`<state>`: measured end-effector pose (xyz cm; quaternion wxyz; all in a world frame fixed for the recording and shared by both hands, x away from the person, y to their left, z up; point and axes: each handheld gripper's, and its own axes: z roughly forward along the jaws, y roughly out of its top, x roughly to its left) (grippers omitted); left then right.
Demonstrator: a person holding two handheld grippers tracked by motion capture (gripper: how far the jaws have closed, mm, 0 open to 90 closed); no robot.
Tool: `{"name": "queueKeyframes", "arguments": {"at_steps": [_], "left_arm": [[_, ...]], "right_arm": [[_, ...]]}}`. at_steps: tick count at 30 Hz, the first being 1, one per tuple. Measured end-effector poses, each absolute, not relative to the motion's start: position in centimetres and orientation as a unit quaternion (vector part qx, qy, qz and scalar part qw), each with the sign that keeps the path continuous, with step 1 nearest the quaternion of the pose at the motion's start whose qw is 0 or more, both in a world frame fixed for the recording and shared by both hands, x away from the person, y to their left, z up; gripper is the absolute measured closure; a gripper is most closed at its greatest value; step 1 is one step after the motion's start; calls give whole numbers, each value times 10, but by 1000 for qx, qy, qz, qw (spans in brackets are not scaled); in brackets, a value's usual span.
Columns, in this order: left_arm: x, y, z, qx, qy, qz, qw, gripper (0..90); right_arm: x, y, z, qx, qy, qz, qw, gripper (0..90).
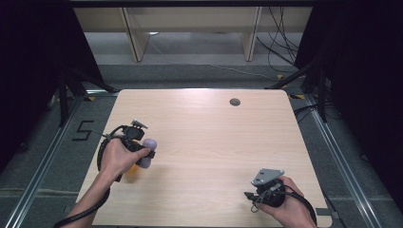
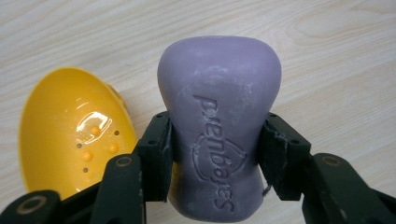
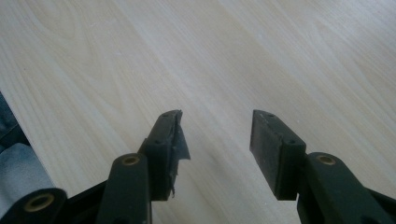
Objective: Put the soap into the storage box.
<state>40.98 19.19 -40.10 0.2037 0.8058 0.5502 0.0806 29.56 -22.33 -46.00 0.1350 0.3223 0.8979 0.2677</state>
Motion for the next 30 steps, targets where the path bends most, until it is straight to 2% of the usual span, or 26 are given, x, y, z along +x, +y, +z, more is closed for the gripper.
{"name": "queueKeyframes", "arguments": {"at_steps": [1,2,10,11,12,19,20,30], "left_arm": [[409,190,-401,794,566,75,208,493],[410,194,-399,804,553,80,205,492],[410,200,-396,785,576,76,213,492],[412,203,-395,795,563,83,208,492],[410,202,-395,784,578,77,213,493],[412,212,-393,794,565,87,207,492],[410,211,-393,784,579,82,209,493],[412,224,-390,783,578,92,208,492]], "right_arm": [[296,-223,-460,322,898,268,135,533],[296,-223,-460,323,898,268,135,533],[296,-224,-460,322,898,268,136,533],[296,-224,-460,322,898,268,135,533],[296,-224,-460,323,898,268,135,533],[296,-224,-460,319,898,268,139,533],[296,-224,-460,319,898,268,139,533],[296,-224,-458,325,897,270,133,534]]}}
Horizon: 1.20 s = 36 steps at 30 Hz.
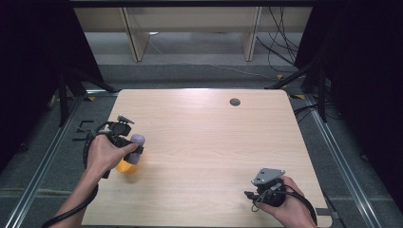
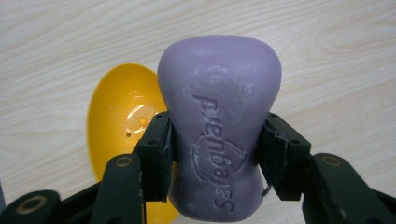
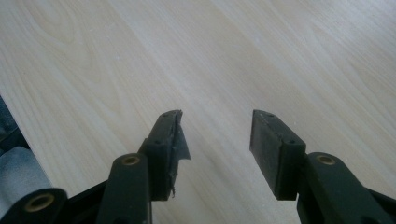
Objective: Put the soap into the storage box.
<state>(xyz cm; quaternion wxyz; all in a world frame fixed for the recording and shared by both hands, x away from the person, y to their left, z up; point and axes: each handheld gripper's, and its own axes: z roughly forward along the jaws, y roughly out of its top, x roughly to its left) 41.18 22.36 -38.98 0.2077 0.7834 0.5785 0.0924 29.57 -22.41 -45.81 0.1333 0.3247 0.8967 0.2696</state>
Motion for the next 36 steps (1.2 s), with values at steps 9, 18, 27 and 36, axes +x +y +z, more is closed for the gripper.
{"name": "queueKeyframes", "arguments": {"at_steps": [9,18,27,36], "left_arm": [[415,233,-391,789,575,94,195,492],[417,238,-394,789,577,94,188,492],[421,244,-398,792,576,94,179,491],[426,250,-401,794,577,94,168,492]], "right_arm": [[296,-224,-457,324,898,266,129,534],[298,-225,-457,316,901,265,135,534],[297,-224,-459,319,898,270,137,535],[297,-224,-459,322,897,271,137,534]]}}
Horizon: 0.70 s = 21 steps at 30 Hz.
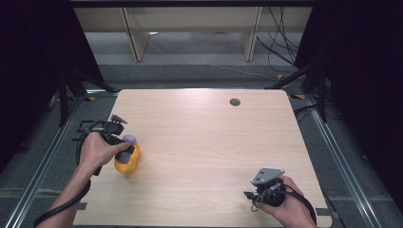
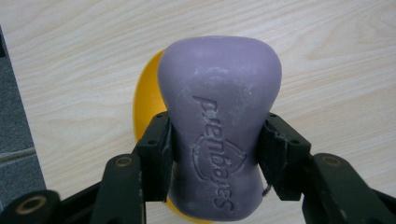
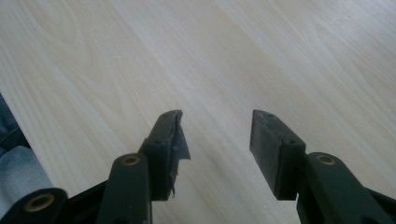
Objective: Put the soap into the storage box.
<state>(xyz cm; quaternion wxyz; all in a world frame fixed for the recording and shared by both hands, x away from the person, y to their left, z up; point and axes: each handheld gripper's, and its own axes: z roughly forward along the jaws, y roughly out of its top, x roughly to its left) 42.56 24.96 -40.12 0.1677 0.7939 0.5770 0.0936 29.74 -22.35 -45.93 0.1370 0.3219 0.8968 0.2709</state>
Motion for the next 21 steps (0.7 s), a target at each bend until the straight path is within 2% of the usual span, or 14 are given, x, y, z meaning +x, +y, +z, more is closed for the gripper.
{"name": "queueKeyframes", "arguments": {"at_steps": [5,21], "left_arm": [[427,251,-404,795,578,90,163,492],[437,249,-418,791,588,80,149,491]], "right_arm": [[296,-223,-459,325,898,268,127,534],[297,-224,-460,320,898,269,134,533]]}}
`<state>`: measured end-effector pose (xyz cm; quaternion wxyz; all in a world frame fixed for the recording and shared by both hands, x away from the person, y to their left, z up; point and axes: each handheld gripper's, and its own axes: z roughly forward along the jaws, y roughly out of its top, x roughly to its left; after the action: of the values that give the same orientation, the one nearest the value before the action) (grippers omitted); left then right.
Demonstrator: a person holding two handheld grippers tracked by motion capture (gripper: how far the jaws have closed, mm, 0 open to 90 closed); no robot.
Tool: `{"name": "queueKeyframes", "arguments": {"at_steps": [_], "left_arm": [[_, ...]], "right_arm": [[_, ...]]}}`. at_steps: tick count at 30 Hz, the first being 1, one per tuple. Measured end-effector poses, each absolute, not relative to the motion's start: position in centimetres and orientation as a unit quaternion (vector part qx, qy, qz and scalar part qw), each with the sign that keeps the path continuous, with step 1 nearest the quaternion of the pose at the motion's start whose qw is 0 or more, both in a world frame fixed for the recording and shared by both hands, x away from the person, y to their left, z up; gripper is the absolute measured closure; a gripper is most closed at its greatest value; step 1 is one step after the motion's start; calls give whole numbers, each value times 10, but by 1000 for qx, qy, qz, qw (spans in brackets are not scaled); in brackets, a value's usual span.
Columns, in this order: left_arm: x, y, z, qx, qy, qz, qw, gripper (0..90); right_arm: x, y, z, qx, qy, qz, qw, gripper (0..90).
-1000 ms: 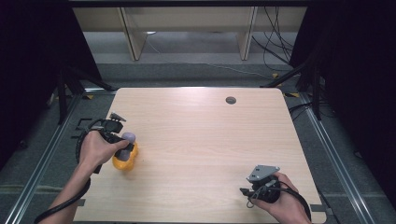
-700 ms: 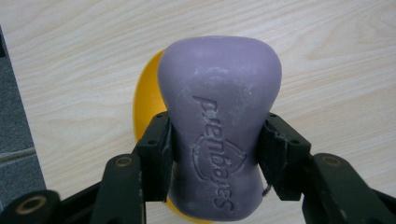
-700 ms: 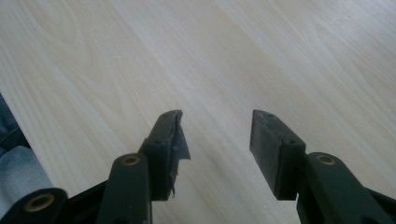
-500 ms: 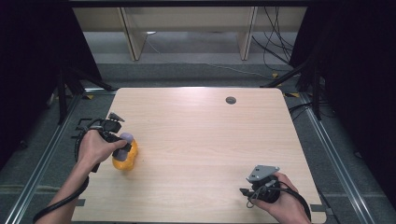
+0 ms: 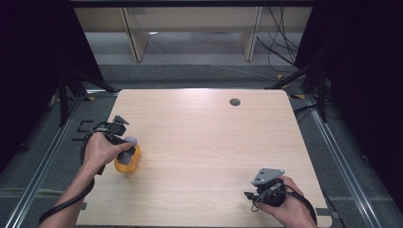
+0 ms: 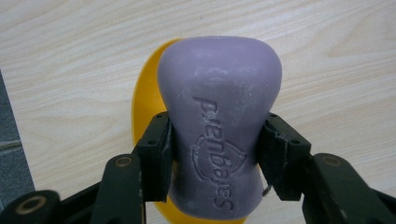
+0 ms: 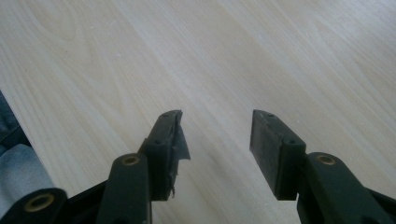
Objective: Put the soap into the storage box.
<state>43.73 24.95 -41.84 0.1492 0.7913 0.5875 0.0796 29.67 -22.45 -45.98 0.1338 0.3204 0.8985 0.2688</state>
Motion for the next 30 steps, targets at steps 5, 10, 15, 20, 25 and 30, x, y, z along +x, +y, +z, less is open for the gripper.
{"name": "queueKeyframes", "arguments": {"at_steps": [5,10,15,20,25,30], "left_arm": [[439,250,-422,792,587,83,148,491],[441,249,-423,789,590,83,148,491],[444,248,-426,791,590,79,140,491],[445,247,-428,788,594,80,139,491],[446,247,-431,790,593,78,134,490],[447,247,-434,788,596,76,131,489]], "right_arm": [[296,-224,-460,323,897,270,133,533],[297,-225,-459,317,902,263,127,533],[296,-225,-459,325,899,265,125,532],[297,-225,-459,321,901,264,127,532],[298,-225,-459,319,901,263,128,531],[297,-225,-459,321,901,262,126,531]]}}
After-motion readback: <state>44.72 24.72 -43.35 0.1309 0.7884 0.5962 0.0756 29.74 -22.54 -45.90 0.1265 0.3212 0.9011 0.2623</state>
